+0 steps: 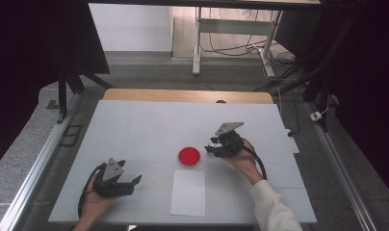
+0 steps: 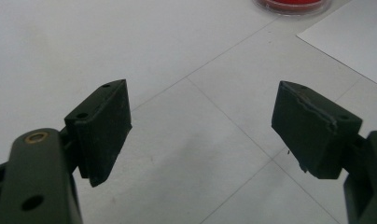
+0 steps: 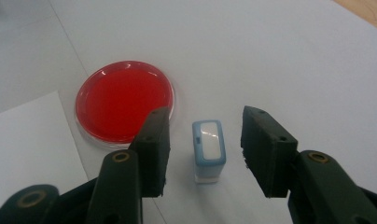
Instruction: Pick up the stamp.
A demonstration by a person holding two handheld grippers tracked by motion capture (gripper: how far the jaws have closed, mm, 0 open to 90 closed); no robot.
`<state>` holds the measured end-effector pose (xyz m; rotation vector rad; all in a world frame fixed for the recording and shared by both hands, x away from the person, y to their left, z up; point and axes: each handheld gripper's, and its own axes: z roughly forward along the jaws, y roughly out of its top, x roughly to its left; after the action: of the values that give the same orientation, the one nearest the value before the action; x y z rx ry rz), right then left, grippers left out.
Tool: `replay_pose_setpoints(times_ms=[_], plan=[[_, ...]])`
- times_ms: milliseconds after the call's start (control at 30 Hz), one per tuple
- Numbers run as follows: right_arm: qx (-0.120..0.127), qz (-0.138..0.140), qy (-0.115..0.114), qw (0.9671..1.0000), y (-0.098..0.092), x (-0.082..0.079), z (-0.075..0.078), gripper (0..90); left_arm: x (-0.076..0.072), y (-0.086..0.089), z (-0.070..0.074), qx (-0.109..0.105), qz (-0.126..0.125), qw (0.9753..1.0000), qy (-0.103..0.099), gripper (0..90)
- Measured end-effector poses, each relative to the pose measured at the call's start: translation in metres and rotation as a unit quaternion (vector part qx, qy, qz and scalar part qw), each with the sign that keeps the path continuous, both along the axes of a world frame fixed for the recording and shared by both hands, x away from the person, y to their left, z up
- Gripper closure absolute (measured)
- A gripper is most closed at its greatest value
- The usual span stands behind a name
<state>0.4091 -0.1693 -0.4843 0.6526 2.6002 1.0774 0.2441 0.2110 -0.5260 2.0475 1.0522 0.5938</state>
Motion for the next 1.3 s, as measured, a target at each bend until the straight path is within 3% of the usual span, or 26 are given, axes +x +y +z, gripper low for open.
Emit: replay_pose_setpoints(times_ms=[533,700,1300], plan=[[-0.013,0.000,-0.008,0.9999,0.0003,-0.0004,-0.0039,63.4,-0.0001,0.0005,-0.0005,0.001,0.000,1.0000,0.000,20.2],[-0.019,0.006,-0.015,0.9997,0.0006,-0.0016,-0.0049,73.3,-0.0001,0.0006,-0.0006,0.001,0.001,1.0000,0.001,20.2],[-0.026,0.006,-0.026,0.9993,0.0013,-0.0032,-0.0046,74.5,-0.0002,0.0010,-0.0010,0.006,0.002,1.0000,0.001,20.6]])
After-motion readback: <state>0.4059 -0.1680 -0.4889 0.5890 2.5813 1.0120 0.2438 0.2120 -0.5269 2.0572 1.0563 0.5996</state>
